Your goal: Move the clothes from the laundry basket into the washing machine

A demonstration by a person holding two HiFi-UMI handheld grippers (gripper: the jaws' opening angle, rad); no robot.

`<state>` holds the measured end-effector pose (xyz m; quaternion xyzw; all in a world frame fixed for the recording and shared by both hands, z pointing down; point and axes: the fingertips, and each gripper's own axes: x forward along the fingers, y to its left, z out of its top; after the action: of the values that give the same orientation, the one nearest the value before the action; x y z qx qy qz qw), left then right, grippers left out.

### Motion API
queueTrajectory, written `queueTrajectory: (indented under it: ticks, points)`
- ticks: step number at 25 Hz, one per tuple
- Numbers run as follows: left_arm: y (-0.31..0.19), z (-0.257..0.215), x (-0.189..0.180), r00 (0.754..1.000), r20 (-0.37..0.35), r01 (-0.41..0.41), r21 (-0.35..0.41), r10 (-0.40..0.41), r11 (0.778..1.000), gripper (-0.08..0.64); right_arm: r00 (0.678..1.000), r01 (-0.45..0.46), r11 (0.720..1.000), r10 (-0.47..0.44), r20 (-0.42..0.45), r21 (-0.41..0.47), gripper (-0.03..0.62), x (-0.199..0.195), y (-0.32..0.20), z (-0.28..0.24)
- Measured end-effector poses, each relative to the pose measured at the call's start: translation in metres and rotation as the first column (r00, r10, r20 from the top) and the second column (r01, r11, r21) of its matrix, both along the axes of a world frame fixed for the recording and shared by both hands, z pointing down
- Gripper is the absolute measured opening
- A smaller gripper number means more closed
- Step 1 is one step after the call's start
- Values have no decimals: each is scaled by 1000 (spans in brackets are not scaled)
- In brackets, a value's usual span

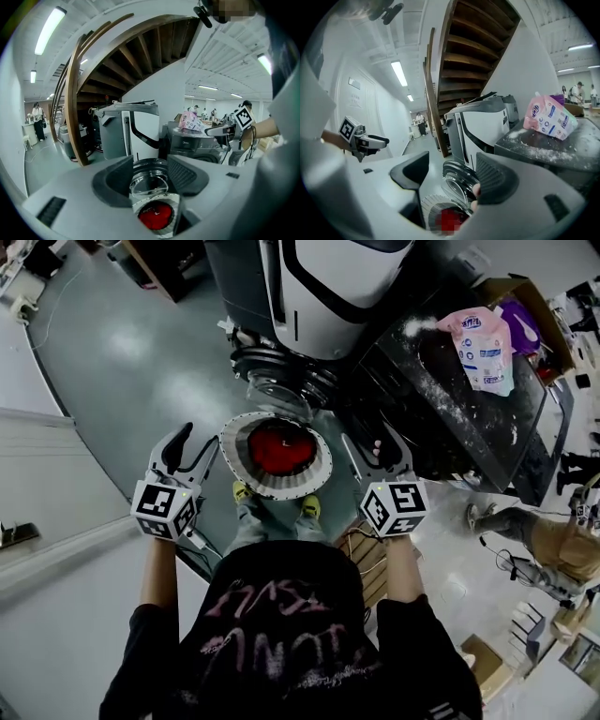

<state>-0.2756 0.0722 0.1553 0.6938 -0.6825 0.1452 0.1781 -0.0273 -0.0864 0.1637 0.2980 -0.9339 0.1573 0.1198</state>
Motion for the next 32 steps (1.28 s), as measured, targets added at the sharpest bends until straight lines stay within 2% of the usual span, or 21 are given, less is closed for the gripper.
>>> queueTrajectory:
  ticks: [7,14,26,28,32]
  points:
    - [-16,23,-13,994,6,-111,-59,111,992,230,998,10,1000,-11,-64,-18,316,-17,9,16]
    - [-16,59,-9,972,16,-230,-143,235,962,230,991,50,997,-57,-124,-55,318,-28,21,41]
    - [-11,126,5,947,-34,-319,-244,321,916,230,967,126,982,-154,-205,-143,318,-38,50,111]
    - [-12,139,7,935,-6,-344,-264,355,901,230,956,145,979,-176,-234,-145,318,-37,52,124]
    - [-8,167,11,891,50,-410,-338,451,847,231,921,201,968,-239,-309,-150,318,-35,61,153]
